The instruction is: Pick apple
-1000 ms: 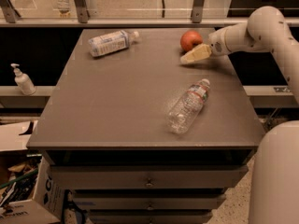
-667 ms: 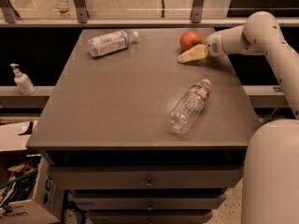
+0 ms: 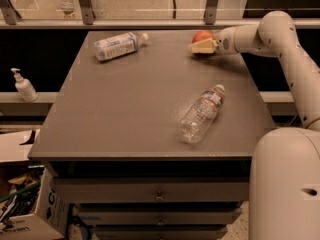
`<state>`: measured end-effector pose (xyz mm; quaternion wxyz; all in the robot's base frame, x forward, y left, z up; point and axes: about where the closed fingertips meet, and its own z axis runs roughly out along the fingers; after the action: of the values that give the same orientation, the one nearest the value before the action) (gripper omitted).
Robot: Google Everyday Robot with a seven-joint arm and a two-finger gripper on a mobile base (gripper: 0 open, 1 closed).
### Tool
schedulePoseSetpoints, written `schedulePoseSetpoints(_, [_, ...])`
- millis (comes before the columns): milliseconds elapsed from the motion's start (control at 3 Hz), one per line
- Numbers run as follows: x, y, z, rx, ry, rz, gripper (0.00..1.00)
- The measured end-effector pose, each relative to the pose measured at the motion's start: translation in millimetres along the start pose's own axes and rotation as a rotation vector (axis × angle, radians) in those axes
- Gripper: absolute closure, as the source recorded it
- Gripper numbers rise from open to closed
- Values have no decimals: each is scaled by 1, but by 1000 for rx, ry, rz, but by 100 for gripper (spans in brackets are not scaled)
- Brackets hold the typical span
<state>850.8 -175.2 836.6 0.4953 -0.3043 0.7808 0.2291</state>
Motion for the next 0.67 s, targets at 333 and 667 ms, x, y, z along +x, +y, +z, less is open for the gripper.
schedulePoseSetpoints(333, [-12,-1,-4,-11,-38,2,63])
schedulePoseSetpoints(667, [-18,1,-14,-31,-64,5,87])
